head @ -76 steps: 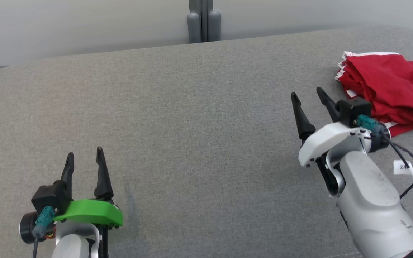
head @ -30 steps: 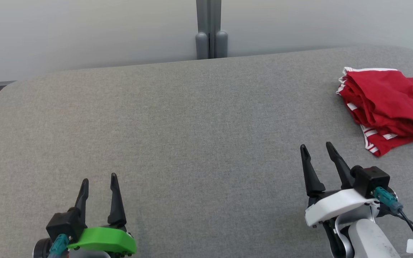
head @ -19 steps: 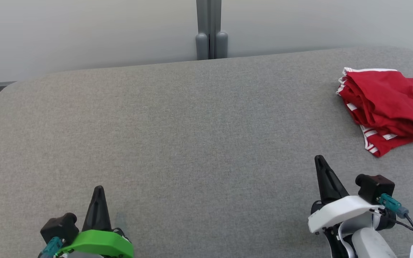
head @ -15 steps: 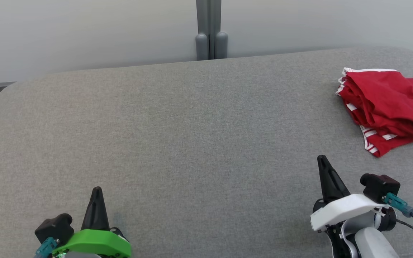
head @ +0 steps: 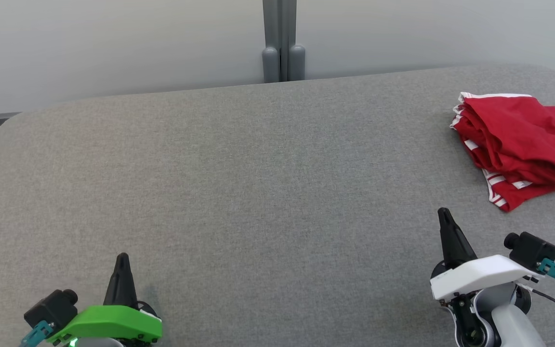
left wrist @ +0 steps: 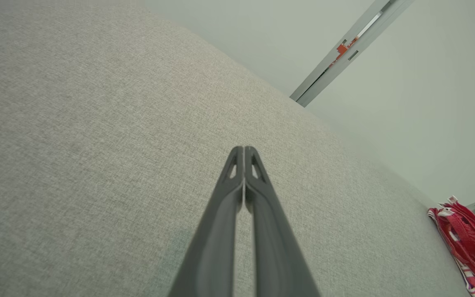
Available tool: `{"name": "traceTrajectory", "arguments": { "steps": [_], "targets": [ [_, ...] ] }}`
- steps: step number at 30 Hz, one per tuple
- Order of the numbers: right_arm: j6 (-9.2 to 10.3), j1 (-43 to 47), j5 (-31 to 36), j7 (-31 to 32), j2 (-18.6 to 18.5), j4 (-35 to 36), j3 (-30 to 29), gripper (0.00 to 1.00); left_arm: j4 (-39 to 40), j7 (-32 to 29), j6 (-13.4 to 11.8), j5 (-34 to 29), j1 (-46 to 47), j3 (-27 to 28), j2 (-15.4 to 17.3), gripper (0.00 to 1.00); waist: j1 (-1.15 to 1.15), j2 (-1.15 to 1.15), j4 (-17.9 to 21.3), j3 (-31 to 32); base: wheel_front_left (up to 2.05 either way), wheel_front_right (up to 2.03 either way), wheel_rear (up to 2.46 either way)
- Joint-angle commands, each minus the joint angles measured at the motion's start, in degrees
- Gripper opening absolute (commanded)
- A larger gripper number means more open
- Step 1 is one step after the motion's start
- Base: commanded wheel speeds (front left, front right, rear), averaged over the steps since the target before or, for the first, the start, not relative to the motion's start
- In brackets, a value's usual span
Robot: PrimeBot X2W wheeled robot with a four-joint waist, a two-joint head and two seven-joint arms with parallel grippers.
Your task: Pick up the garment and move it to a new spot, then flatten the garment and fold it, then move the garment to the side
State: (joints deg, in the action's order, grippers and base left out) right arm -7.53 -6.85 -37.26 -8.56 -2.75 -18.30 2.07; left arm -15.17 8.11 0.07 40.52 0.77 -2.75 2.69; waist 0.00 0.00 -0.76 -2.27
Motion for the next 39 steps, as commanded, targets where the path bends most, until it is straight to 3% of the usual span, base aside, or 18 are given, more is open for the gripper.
{"name": "traceTrajectory", "arguments": {
  "steps": [1,39],
  "targets": [
    [0.02,-0.5,-2.3,0.6,-0.4,1.2,-0.5,0.00,0.9,-0.4,0.5,2.2,1.9,0.6,0.2,0.00,0.00,0.00,0.0,0.0,0.00,0.00,0.00],
    [0.03,0.1,-28.5,7.5,-0.5,2.9,-4.3,0.00,1.1,-7.5,4.0,26.6,3.9,5.0,0.2,0.00,0.00,0.00,0.3,0.8,0.00,0.00,0.00]
  ]
}}
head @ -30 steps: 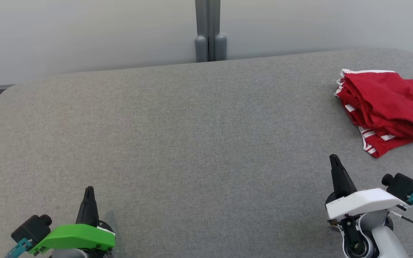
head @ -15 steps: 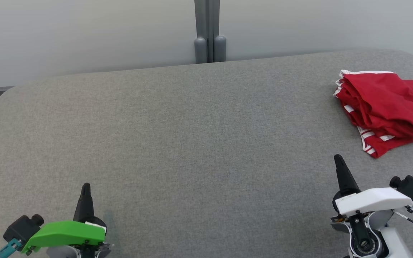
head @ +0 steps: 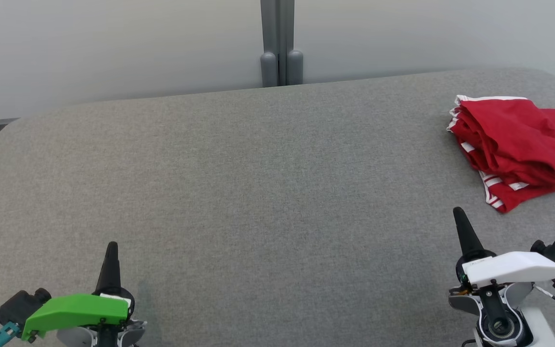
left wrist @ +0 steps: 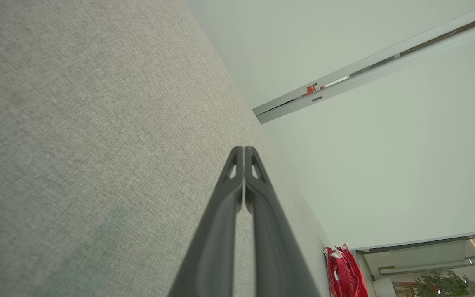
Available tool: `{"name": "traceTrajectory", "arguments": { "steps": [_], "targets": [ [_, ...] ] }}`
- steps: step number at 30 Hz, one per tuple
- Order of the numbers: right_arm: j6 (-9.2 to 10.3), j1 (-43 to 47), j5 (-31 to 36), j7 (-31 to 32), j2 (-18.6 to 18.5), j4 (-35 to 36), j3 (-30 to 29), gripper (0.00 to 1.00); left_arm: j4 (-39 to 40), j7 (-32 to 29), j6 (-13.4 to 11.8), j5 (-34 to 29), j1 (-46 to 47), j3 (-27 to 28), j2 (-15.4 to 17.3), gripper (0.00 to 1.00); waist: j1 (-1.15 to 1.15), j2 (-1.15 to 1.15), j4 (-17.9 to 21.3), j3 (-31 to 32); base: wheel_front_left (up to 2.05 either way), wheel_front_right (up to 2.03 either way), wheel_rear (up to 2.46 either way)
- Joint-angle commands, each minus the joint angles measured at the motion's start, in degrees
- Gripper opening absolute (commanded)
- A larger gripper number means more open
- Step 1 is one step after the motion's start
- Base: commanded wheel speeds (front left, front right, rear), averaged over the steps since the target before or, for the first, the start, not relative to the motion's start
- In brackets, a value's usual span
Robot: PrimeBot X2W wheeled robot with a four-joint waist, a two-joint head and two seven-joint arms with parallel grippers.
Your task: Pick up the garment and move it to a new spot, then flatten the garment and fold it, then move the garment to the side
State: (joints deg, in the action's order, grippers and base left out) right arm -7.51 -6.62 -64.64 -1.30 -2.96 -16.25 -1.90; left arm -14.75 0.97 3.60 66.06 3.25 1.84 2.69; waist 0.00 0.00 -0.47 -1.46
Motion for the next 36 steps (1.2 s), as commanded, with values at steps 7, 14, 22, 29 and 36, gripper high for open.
{"name": "traceTrajectory", "arguments": {
  "steps": [7,14,22,29,36],
  "targets": [
    [0.00,0.0,-4.9,1.3,-0.3,1.1,-0.8,0.00,0.7,-1.4,1.0,4.6,1.8,1.0,0.2,0.00,0.00,0.00,0.1,0.2,0.00,0.00,0.00],
    [0.00,0.1,-8.5,2.3,-0.3,1.3,-1.4,0.00,0.7,-2.3,1.5,8.0,2.0,1.6,0.3,0.00,0.00,0.00,0.1,0.3,0.00,0.00,0.00],
    [0.00,0.2,-12.4,3.4,-0.3,1.5,-2.0,0.00,0.8,-3.4,2.0,11.7,2.3,2.3,0.3,0.00,0.00,0.00,0.2,0.5,0.00,0.00,0.00],
    [0.00,0.3,-15.6,4.3,-0.3,1.7,-2.5,0.00,0.8,-4.3,2.5,14.7,2.6,2.9,0.3,0.00,0.00,0.00,0.2,0.6,0.00,0.00,0.00],
    [0.00,0.4,-18.6,5.1,-0.3,1.9,-3.0,0.00,0.8,-5.1,2.8,17.4,2.8,3.3,0.3,0.00,0.00,0.00,0.3,0.8,0.00,0.00,0.00]
  ]
}}
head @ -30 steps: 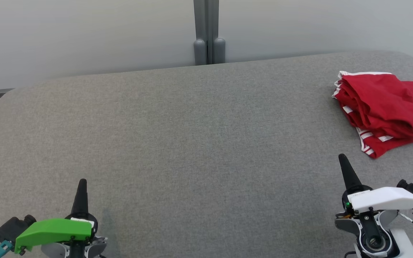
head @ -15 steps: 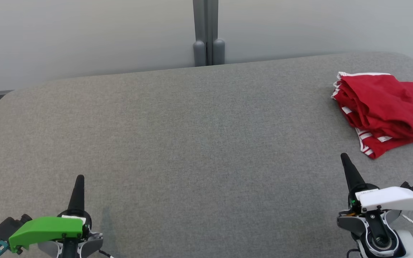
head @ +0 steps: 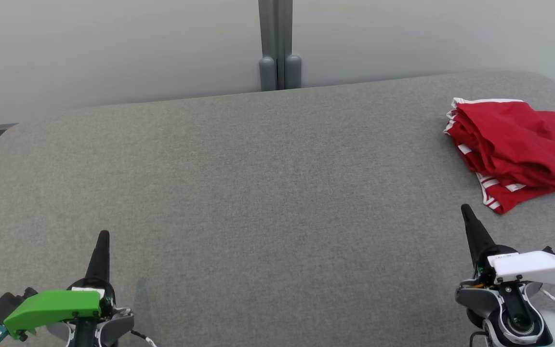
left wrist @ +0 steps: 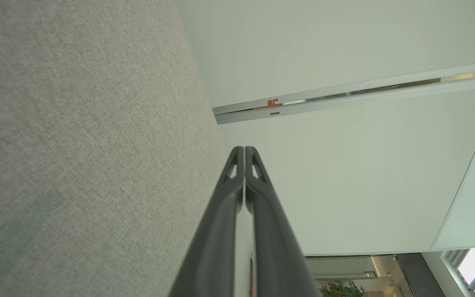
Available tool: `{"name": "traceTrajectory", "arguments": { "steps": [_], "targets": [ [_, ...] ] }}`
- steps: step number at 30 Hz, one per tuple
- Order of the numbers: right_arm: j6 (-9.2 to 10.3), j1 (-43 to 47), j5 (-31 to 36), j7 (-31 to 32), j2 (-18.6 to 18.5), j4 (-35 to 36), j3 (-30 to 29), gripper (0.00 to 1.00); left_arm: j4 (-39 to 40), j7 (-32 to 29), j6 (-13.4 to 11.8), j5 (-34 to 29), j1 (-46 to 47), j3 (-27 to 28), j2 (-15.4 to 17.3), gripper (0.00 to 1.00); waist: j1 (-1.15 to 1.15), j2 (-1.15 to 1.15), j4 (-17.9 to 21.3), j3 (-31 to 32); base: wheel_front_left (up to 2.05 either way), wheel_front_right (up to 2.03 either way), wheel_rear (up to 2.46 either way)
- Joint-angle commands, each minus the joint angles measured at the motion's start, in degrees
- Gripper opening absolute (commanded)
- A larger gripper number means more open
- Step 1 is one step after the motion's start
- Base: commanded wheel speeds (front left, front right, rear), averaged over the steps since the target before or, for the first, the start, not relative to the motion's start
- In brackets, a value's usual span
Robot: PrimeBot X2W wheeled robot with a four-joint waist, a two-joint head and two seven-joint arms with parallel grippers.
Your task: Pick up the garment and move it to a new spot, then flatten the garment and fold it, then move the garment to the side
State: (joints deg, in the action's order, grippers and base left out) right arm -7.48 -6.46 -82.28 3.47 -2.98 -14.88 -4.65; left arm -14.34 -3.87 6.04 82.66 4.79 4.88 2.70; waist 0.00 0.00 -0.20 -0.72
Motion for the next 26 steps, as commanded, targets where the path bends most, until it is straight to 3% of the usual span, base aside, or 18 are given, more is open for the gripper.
{"name": "traceTrajectory", "arguments": {
  "steps": [1,26],
  "targets": [
    [-0.03,0.2,-1.4,0.5,-0.3,0.5,-0.3,0.00,0.4,-0.4,0.5,1.3,1.3,0.3,0.3,0.00,0.00,0.00,0.0,0.0,0.00,0.00,0.00],
    [-0.02,0.5,-10.7,3.1,-0.2,1.1,-1.7,0.00,0.4,-3.0,1.7,9.9,1.8,1.9,0.3,0.00,0.00,0.00,0.2,0.5,0.00,0.00,0.00]
  ]
}}
